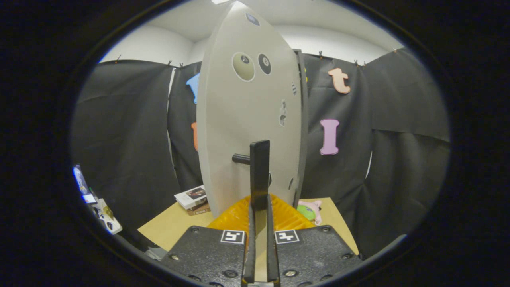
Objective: Open the shoe cabinet door, grab the shoes and put them into the shoe cabinet, then close the shoe cabinet door.
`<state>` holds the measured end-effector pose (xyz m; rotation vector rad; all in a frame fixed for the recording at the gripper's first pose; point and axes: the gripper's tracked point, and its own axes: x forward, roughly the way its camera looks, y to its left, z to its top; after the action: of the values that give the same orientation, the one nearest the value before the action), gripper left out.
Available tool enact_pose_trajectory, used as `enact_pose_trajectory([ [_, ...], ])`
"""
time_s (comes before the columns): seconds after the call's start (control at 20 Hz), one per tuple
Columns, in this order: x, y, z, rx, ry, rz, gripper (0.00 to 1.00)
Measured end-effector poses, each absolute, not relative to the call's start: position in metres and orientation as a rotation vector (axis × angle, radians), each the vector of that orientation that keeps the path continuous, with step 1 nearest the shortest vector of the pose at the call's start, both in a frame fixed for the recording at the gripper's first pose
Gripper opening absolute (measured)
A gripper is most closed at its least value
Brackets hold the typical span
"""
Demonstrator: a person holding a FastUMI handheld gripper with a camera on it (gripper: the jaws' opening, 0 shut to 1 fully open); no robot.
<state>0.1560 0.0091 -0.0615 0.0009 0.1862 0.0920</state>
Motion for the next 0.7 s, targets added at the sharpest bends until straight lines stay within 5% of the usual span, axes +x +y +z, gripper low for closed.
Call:
enact_pose_trajectory([
  [0.45, 0.152, -0.112, -0.061, -0.011, 0.198, 0.075, 0.04],
  [0.7, 0.155, -0.115, -0.063, 0.034, 0.203, 0.214, 0.04],
])
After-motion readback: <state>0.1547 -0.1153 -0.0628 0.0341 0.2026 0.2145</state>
